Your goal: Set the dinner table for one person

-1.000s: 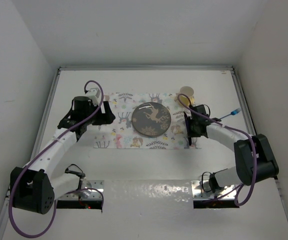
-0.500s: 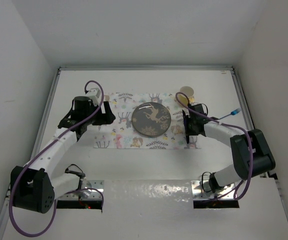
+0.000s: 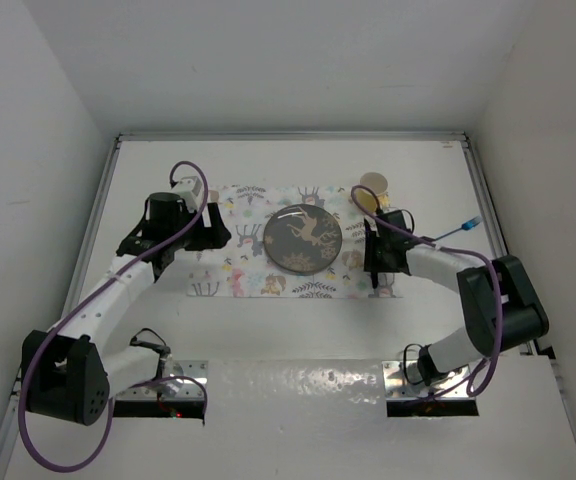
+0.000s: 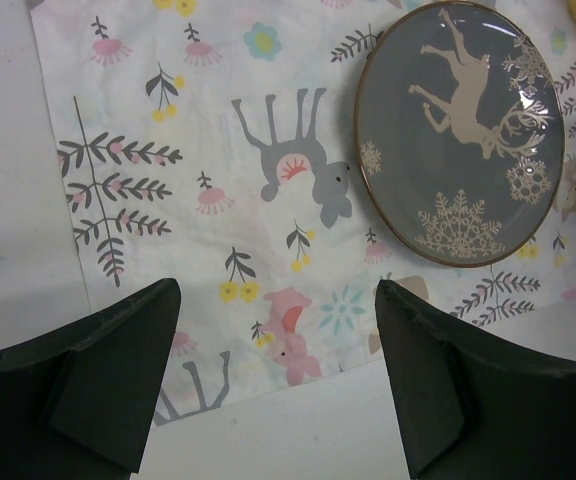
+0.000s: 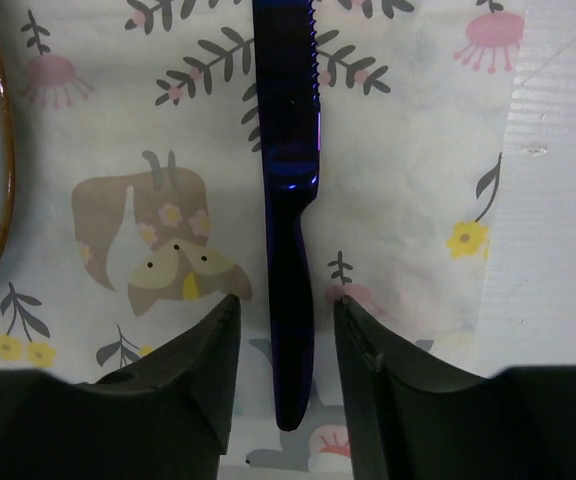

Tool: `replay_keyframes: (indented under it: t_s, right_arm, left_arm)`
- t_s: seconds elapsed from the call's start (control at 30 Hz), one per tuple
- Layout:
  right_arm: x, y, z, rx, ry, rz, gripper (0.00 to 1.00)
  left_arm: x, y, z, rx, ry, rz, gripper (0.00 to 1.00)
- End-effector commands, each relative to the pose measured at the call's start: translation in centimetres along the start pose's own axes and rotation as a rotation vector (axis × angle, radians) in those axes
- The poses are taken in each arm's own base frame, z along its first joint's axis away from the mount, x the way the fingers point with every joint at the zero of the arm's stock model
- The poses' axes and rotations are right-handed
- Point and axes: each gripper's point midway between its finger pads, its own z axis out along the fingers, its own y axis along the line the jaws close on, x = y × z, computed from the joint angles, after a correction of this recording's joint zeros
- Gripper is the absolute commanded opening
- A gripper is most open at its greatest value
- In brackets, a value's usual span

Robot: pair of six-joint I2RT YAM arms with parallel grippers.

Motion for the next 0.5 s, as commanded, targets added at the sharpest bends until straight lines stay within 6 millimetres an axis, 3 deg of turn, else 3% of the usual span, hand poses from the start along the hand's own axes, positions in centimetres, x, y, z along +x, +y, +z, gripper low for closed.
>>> replay_keyframes:
  t_s: [0.0,0.2,0.33,0.47]
  right_arm:
    - [-1.7,-0.3,-1.1,0.028,-0.066,0.035,0.47]
    - [-4.6,-3.2,-3.3,0.164,-0.146,0.131,0.4]
    - [-5.7,-7.6,-4.1,0.27,-0.154,0.311,0.38]
    - [-6.4,-11.5,-4.5,0.392,-0.142,0.432,0.48]
  left_arm:
    - [-1.5,-0.3,0.0,0.015,-0.049,0.018,0.77]
    - [-1.5,-0.3,-0.1,0.012,-0.05,0.019,0.77]
    - [-1.5,-0.2,-0.1,0.008,-0.051,0.018,0.77]
    - [-1.7,-0.2,-0.2,0.004,-0.055,0.02,0.77]
